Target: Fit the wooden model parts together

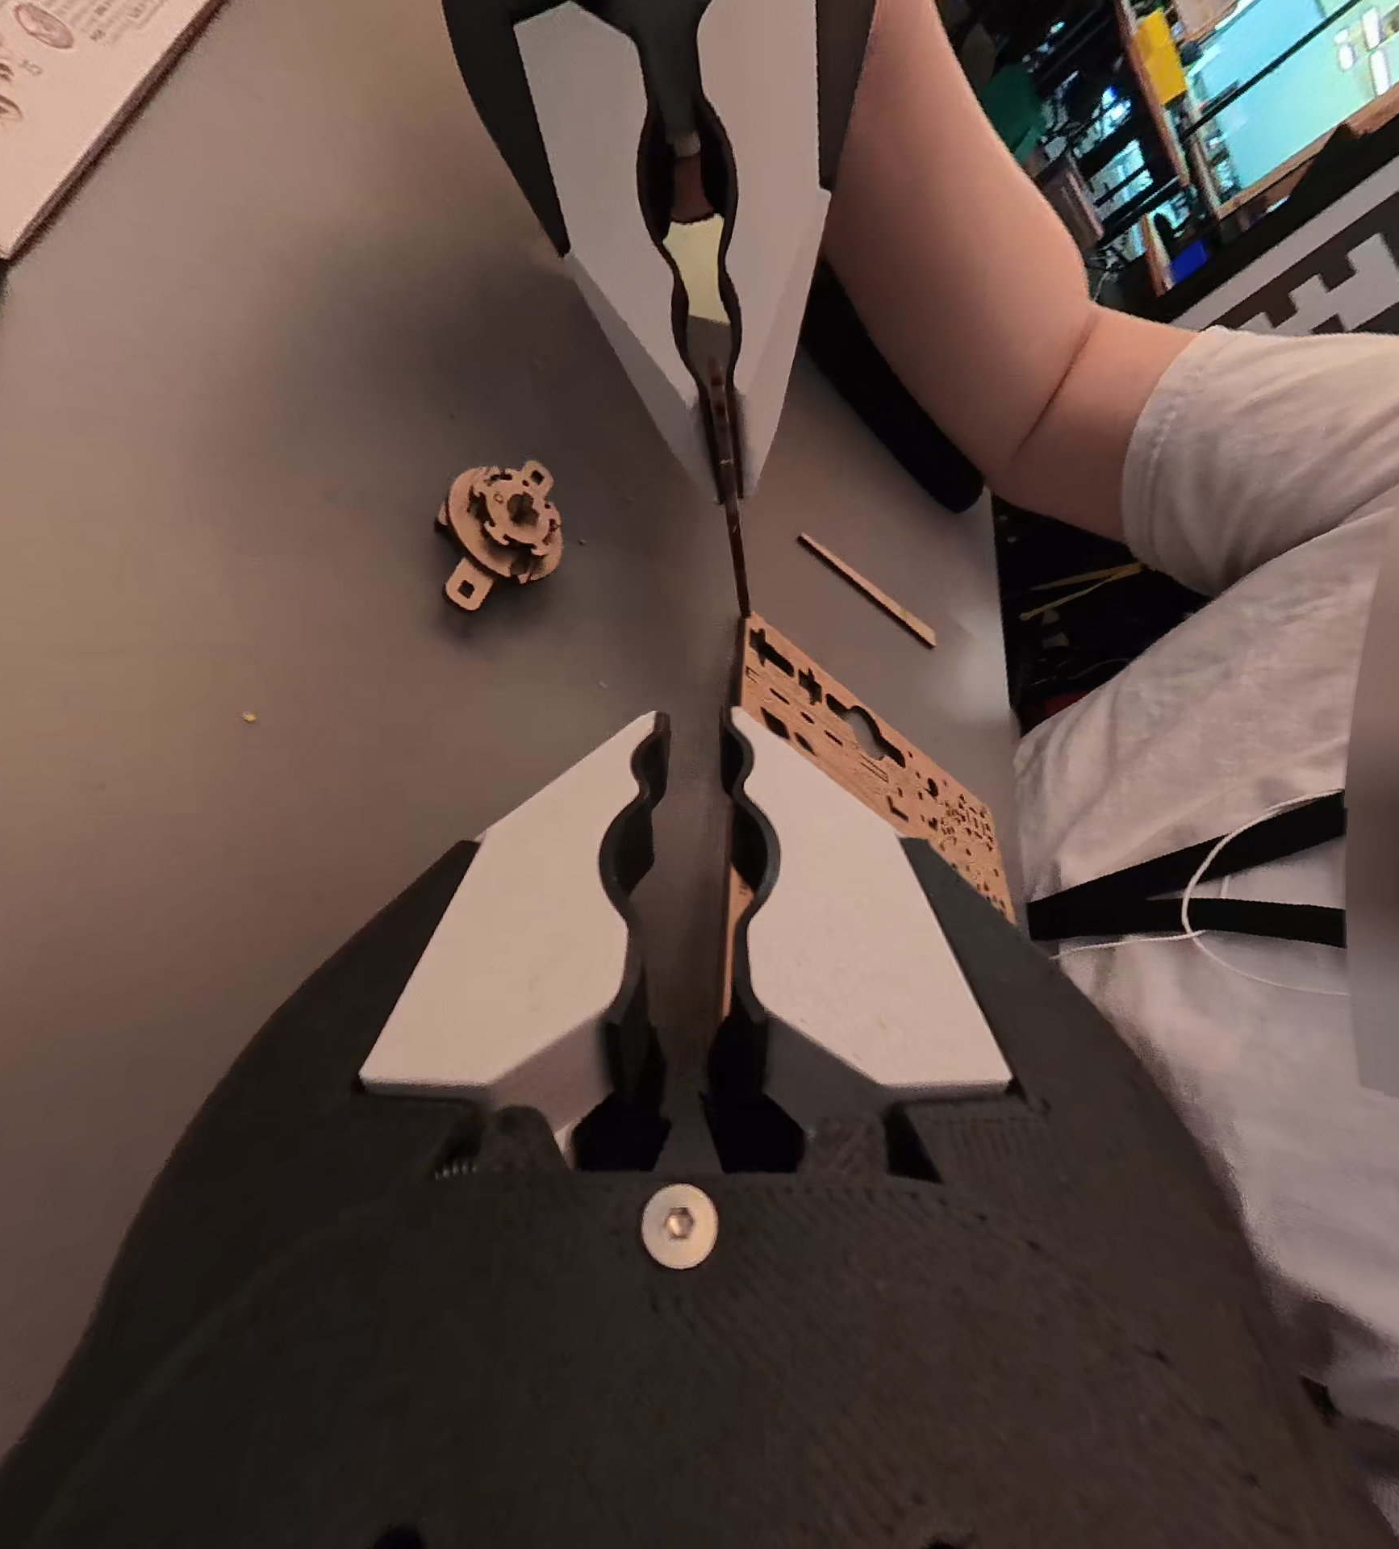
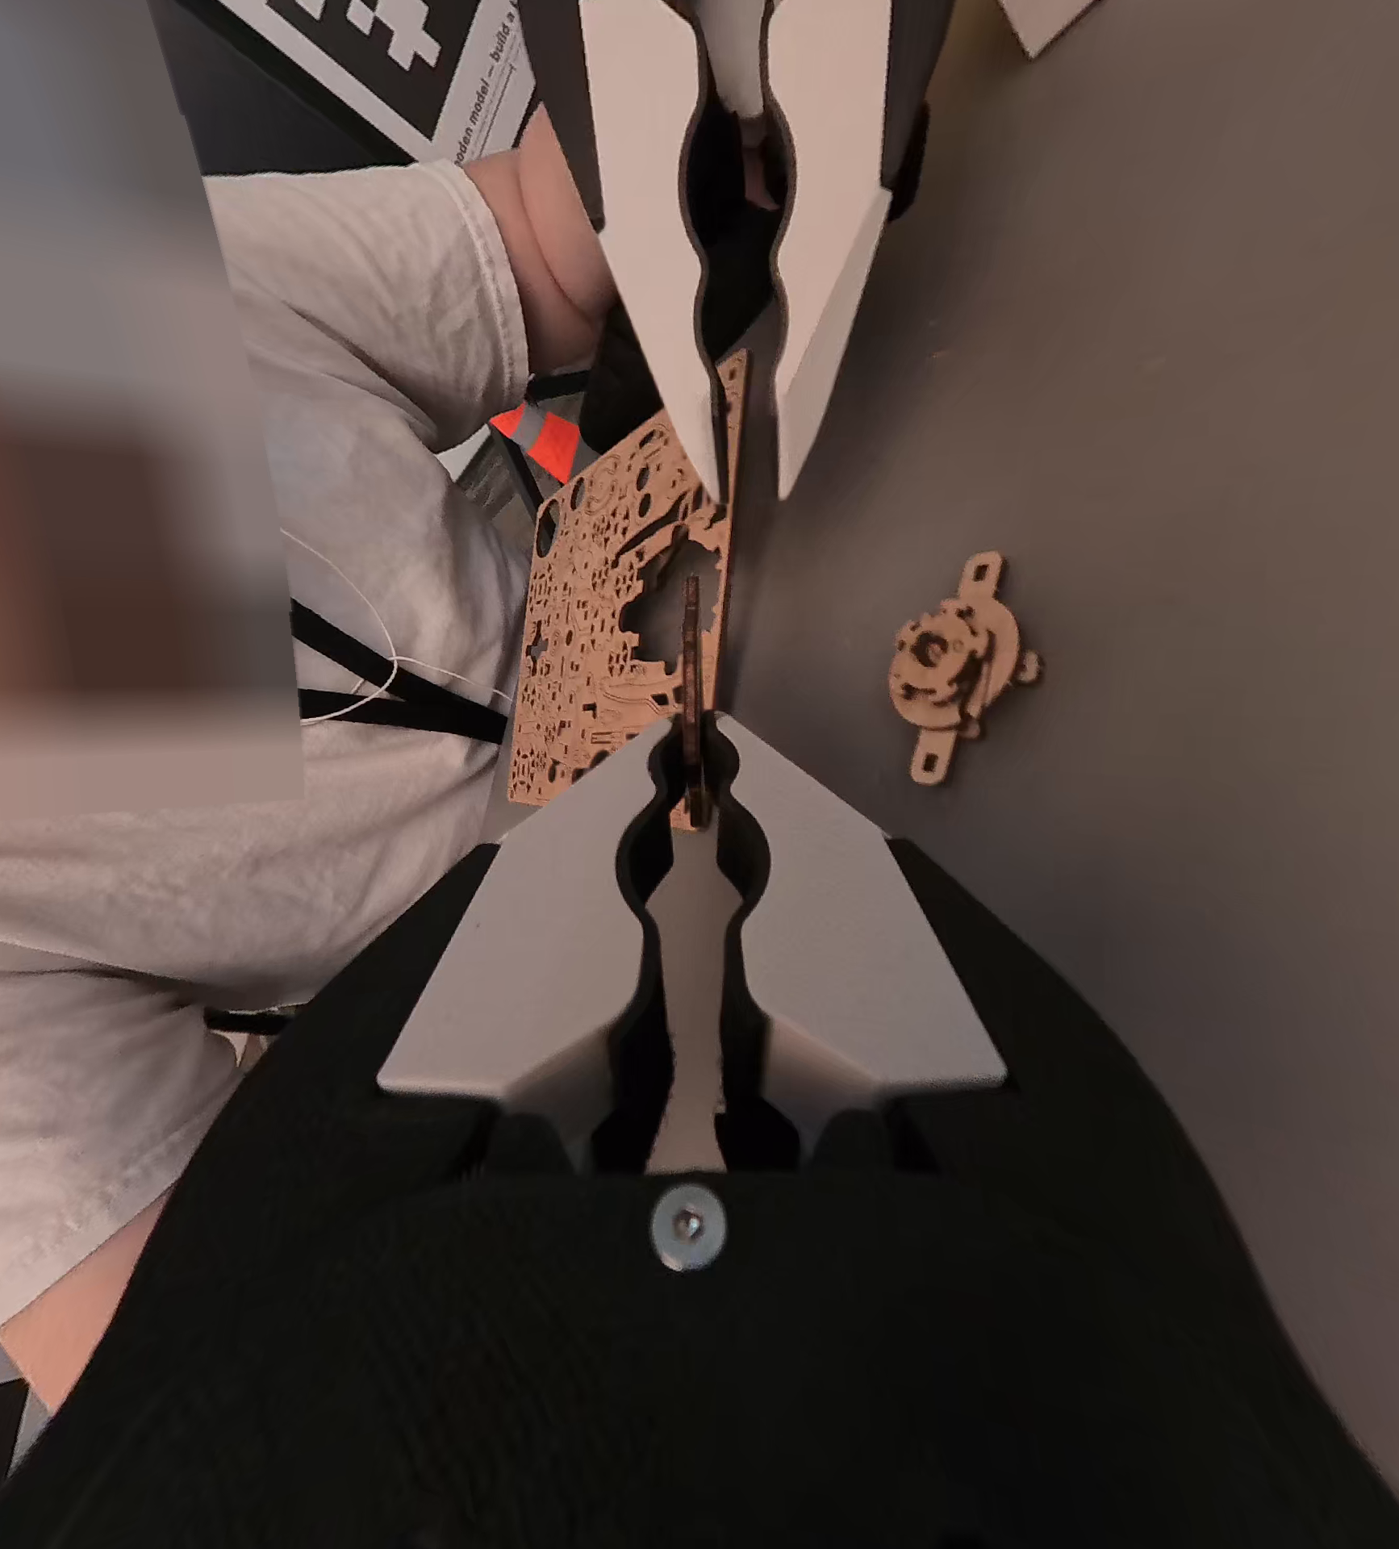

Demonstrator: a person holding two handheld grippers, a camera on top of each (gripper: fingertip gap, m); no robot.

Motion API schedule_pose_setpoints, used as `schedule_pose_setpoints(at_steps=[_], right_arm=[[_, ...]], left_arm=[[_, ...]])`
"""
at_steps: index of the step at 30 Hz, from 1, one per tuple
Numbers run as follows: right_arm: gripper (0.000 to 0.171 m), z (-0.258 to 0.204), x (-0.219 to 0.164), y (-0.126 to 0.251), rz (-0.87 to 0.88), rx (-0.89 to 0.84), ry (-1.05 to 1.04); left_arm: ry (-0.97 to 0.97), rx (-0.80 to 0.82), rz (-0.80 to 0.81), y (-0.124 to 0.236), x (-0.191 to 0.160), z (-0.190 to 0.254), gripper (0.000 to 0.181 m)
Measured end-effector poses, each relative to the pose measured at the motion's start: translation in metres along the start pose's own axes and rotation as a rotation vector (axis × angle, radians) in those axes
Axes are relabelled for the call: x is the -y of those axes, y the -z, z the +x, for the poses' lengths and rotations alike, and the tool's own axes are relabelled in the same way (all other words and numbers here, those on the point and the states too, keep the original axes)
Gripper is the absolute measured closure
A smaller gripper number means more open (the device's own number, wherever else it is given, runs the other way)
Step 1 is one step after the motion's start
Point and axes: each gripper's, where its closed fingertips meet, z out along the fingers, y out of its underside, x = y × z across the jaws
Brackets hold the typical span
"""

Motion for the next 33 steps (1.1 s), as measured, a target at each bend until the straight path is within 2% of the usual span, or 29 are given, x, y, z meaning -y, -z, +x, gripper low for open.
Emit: schedule_pose_setpoints(at_steps=[33], right_arm=[[0.170, 0.010, -0.003, 0.006, 0.007, -0.010, -0.028]], left_arm=[[-0.011, 0.079, -0.027, -0.001, -0.006, -0.017, 0.170]])
